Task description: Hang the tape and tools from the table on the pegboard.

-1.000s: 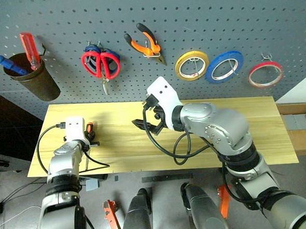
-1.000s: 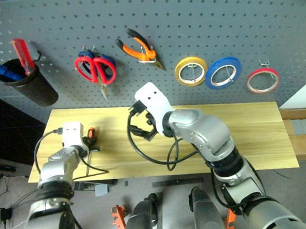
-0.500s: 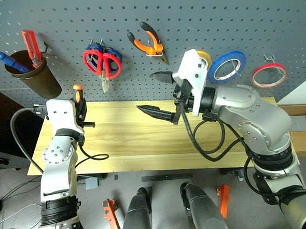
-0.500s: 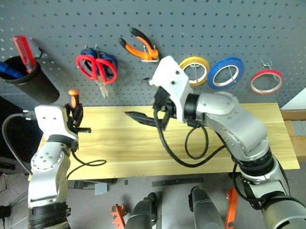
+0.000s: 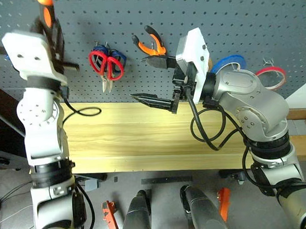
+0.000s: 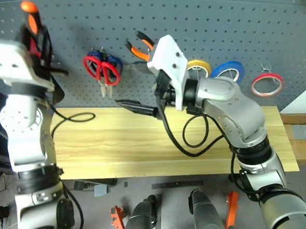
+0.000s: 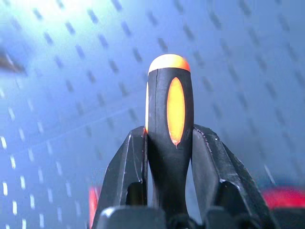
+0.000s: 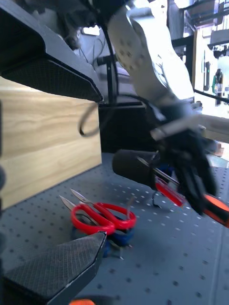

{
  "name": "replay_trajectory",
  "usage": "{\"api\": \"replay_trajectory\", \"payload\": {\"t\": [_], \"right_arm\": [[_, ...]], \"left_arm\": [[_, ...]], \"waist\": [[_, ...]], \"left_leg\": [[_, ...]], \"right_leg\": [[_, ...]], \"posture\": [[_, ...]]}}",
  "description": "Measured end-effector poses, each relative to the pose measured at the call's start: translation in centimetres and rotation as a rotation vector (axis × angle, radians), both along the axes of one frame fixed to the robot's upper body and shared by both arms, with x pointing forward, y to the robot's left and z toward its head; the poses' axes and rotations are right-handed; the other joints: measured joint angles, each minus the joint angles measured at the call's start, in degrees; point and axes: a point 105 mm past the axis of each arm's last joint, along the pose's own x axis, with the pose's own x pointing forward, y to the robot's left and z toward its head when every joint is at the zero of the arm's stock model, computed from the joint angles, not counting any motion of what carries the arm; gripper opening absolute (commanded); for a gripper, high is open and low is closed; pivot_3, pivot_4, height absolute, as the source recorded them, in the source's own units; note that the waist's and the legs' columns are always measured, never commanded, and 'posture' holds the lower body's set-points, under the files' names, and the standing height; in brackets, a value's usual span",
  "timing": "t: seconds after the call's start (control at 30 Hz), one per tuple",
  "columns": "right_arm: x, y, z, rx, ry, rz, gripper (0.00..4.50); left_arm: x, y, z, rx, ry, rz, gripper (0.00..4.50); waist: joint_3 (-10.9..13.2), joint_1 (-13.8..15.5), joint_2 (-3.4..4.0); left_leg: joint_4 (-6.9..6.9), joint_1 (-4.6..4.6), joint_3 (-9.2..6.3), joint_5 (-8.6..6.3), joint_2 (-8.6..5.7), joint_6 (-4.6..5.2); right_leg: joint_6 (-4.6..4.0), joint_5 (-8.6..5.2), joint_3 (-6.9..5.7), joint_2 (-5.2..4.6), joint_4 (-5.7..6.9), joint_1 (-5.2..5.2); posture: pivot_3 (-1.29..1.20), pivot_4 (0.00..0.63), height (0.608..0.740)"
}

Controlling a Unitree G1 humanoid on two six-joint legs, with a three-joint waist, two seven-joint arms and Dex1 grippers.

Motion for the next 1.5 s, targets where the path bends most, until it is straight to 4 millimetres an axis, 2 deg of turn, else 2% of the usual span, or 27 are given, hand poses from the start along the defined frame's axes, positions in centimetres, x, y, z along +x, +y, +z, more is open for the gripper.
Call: {"api": "replay_trajectory", "payload": {"t": [0.1,0.23,0.4,0.53,0.77,1.13,1.5], "right_arm": [[0.3,0.0,0.1,0.000,0.000,-0.014,4.50],[0.8,0.1,0.5,0.005,-0.019,-0.046,4.50],[1.2,0.2,0.6,0.017,-0.013,-0.065,4.50],[1.4,0.3,0.6,0.019,-0.013,-0.068,4.50],[0.8,0.9,1.2,0.040,-0.014,-0.024,4.50],[0.3,1.4,1.7,0.053,-0.031,0.013,4.50],[0.3,1.4,1.7,0.054,-0.034,0.013,4.50]], "left_arm": [[0.8,1.1,1.9,-0.046,-0.031,0.002,0.92],[1.2,2.3,2.8,-0.074,-0.051,0.022,0.92],[1.1,4.2,2.6,-0.117,-0.054,0.064,0.92],[0.7,4.6,2.6,-0.122,-0.065,0.082,0.92],[0.3,6.4,0.4,-0.128,-0.026,0.170,0.92],[-0.6,7.1,0.8,-0.126,-0.062,0.209,0.92],[1.5,6.7,-2.0,-0.200,0.014,0.177,4.49]], "waist": [[-0.06,-0.19,-0.08],[-0.12,-0.50,-0.09],[-0.16,-0.62,-0.13],[-0.23,-0.59,-0.15],[-0.46,-0.66,-0.15],[-1.52,-0.49,-0.25],[-1.90,-0.58,-0.22]], "left_leg": [[0.01,0.00,0.01,0.05,0.01,-0.08],[0.01,-0.01,0.03,0.07,0.02,-0.13],[0.02,-0.02,0.06,0.08,0.04,-0.14],[0.04,-0.02,0.06,0.08,0.02,-0.14],[0.06,-0.01,0.06,0.08,0.05,-0.14],[0.10,0.00,0.06,0.08,0.02,-0.12],[0.14,0.02,0.06,0.05,0.03,-0.06]], "right_leg": [[-0.01,0.00,0.01,0.02,0.01,-0.02],[-0.01,0.00,0.01,0.01,-0.01,-0.03],[-0.01,0.01,0.02,0.01,0.00,-0.05],[-0.02,0.01,0.02,-0.01,0.00,-0.04],[-0.03,0.02,0.02,0.00,0.08,-0.06],[-0.04,0.02,0.01,-0.01,0.10,-0.04],[-0.06,0.04,0.01,0.01,0.16,-0.03]], "posture": [[-0.10,0.199,0.740],[-0.11,0.199,0.740],[-0.11,0.199,0.740],[-0.10,0.198,0.740],[-0.09,0.197,0.740],[-0.09,0.193,0.740],[-0.11,0.194,0.740]]}}
